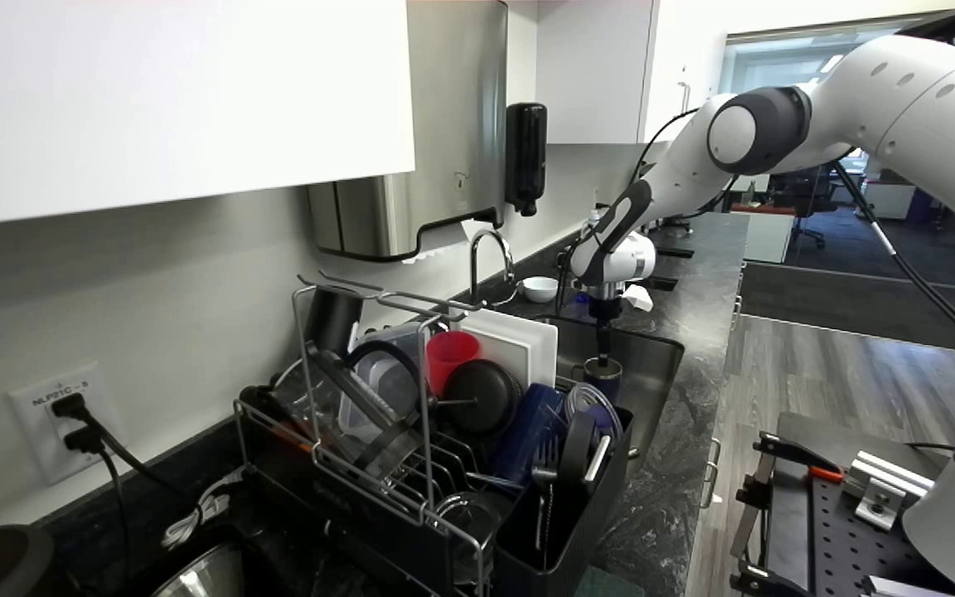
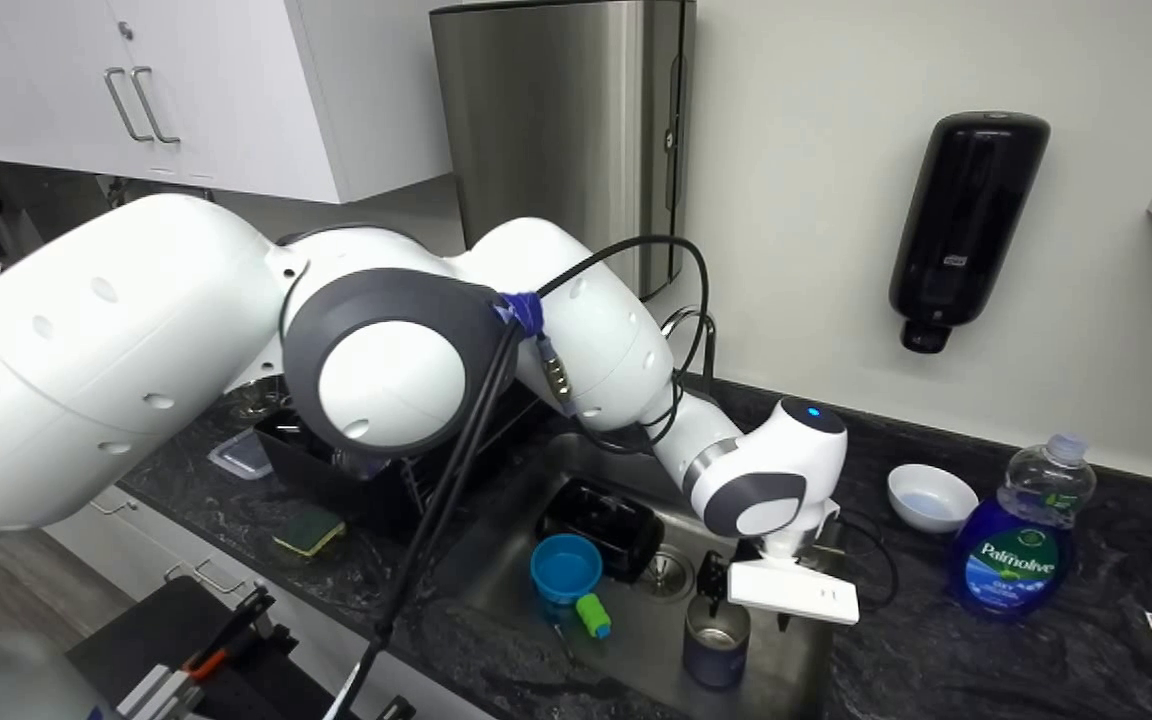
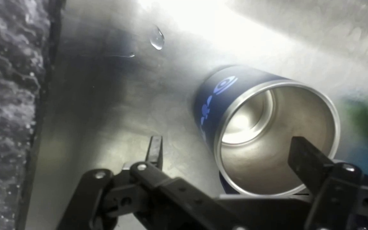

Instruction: Take the mug out of the sink and put it on the dish rack

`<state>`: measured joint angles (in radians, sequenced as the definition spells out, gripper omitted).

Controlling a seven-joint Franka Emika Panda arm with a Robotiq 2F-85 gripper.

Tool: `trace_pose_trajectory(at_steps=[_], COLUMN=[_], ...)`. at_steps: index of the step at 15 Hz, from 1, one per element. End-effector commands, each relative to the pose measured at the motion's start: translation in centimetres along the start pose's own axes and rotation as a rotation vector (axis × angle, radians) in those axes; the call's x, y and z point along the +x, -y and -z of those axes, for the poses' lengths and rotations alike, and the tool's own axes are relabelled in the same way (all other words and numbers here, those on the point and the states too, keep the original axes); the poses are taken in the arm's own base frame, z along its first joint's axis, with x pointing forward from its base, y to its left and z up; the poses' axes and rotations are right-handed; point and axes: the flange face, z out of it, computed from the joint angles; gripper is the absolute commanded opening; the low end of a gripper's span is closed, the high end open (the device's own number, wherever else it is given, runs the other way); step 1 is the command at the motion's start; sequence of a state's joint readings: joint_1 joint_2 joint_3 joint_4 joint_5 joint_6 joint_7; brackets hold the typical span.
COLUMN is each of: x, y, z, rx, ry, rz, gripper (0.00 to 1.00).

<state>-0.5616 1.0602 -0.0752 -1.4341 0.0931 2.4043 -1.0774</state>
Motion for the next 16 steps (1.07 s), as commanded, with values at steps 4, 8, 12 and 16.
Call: trace_pose_trajectory(at_steps=[4,8,12,16], x=[0.0,-0.2,-0.3,-0.3], y=[-0.1,-0.3,-0.2,-0.1], z=[-0.1,-0.5,-1.1,-2.1], rx=[0.000,-0.007,-0.009,-0.024], ry=[0.000,-0.010,-0.010,-0.013], rz=[0.000,0.016,0.028,0.035], gripper=[1.00,1.00,1.00,1.00])
